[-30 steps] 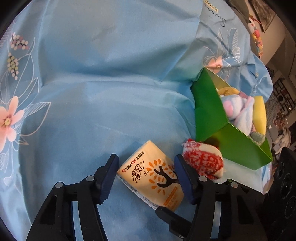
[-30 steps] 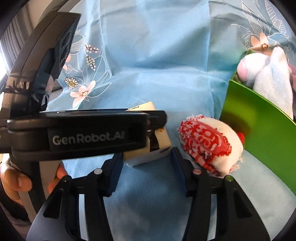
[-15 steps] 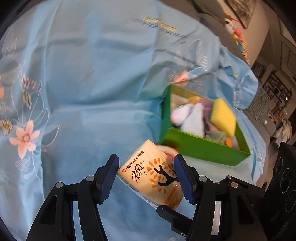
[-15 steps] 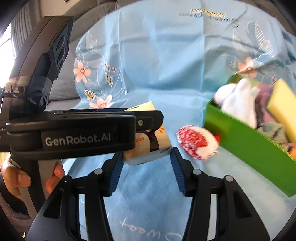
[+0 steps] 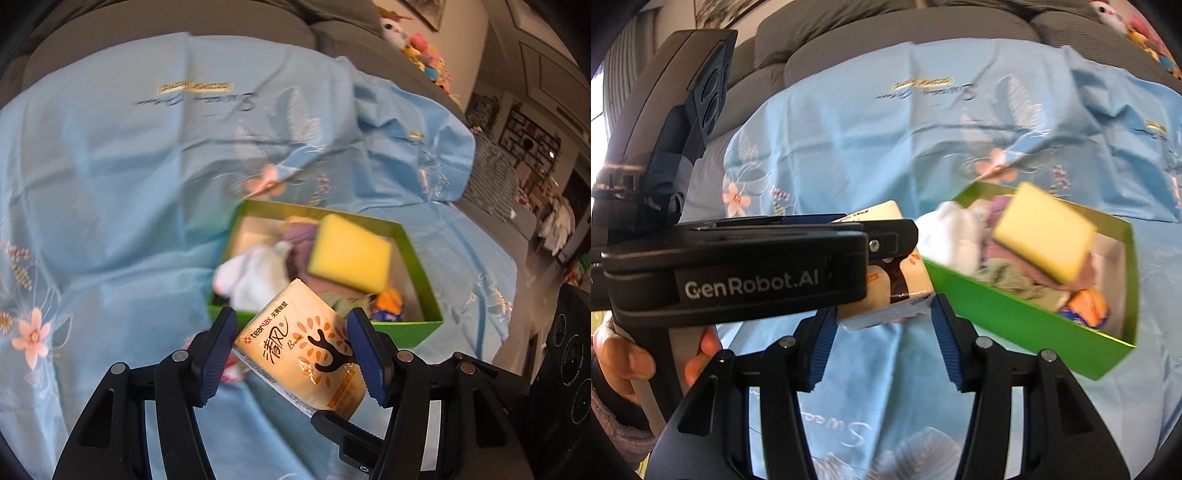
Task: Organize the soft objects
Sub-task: 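Carry the tissue pack with the left tool over the box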
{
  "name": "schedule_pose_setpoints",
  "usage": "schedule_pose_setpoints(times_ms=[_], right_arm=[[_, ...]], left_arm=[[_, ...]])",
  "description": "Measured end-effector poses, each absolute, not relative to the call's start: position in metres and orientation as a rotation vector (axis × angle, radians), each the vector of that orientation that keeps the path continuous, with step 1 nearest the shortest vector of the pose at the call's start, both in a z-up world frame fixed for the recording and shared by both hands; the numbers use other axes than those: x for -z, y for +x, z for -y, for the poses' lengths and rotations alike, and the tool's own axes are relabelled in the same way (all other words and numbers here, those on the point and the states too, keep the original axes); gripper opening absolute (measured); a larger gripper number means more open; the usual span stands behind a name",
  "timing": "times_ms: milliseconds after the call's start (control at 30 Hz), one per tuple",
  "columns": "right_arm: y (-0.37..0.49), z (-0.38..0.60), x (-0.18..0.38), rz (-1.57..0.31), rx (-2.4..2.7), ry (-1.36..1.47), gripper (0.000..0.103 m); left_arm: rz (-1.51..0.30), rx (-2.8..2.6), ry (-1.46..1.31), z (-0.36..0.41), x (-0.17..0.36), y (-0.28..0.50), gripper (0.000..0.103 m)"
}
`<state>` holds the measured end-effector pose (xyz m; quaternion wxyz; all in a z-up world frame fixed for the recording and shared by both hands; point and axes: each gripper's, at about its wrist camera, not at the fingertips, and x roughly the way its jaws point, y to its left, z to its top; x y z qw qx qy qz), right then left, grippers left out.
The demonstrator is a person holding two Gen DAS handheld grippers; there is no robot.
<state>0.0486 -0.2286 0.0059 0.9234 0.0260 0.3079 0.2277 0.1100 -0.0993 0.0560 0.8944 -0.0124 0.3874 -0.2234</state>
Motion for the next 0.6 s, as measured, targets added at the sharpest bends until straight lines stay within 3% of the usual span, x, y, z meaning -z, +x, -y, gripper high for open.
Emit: schedule_pose_setpoints(times_ms=[600], right_arm=[[0.094, 0.322, 0.0, -0.626, -0.353, 0.14, 0.051]], left_arm=[[-0.847, 0.511, 0.045, 0.203, -0.046, 0.167, 0.063]])
